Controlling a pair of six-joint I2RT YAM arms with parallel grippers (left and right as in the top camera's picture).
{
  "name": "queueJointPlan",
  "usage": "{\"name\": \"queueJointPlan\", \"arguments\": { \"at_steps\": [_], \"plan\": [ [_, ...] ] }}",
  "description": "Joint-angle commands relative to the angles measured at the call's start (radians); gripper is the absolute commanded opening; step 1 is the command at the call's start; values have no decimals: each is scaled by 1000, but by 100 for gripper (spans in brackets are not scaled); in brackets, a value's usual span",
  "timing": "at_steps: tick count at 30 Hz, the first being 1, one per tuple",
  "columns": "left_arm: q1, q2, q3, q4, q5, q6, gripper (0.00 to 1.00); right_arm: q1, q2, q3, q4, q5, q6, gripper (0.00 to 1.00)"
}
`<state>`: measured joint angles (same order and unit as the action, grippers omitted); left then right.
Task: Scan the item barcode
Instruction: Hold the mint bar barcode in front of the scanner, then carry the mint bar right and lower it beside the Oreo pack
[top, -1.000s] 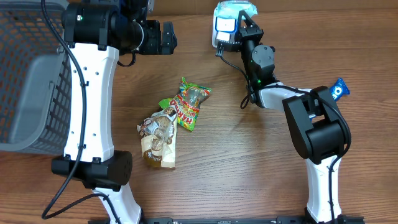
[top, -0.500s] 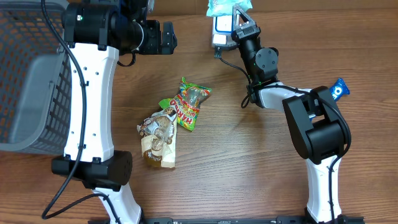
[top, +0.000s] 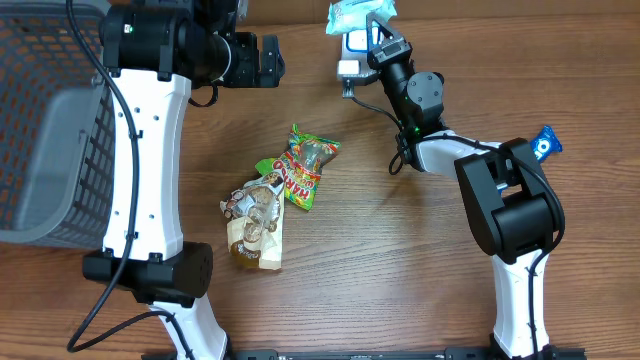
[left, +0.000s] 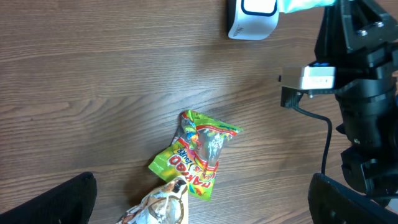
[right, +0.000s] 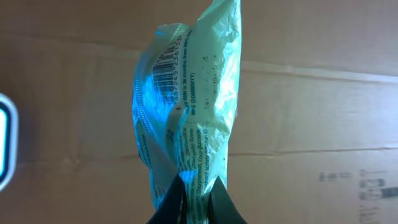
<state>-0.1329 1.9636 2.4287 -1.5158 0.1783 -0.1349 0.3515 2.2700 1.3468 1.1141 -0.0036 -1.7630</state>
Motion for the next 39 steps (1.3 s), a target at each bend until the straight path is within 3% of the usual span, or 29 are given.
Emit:
{"name": "queueJointPlan", "arguments": {
  "at_steps": [1,6,11,25,29,39],
  "plan": [
    [2,-8,8,2,-5,8,100,0,0,30,-5,8,3,4],
    [2,-8,8,2,-5,8,100,14,0,29,-139,138,56,4],
    [2,-9,8,2,-5,8,100,63,0,28,-139,356,355,4],
    [2,-9,8,2,-5,8,100,237,-61,28,-170,765,864,3],
    [2,-8,8,2,-5,8,100,241,-159,28,-378,777,1059,3],
    [2,-9,8,2,-5,8,100,157,-562,28,-1112,778,1648,3]
  ]
}}
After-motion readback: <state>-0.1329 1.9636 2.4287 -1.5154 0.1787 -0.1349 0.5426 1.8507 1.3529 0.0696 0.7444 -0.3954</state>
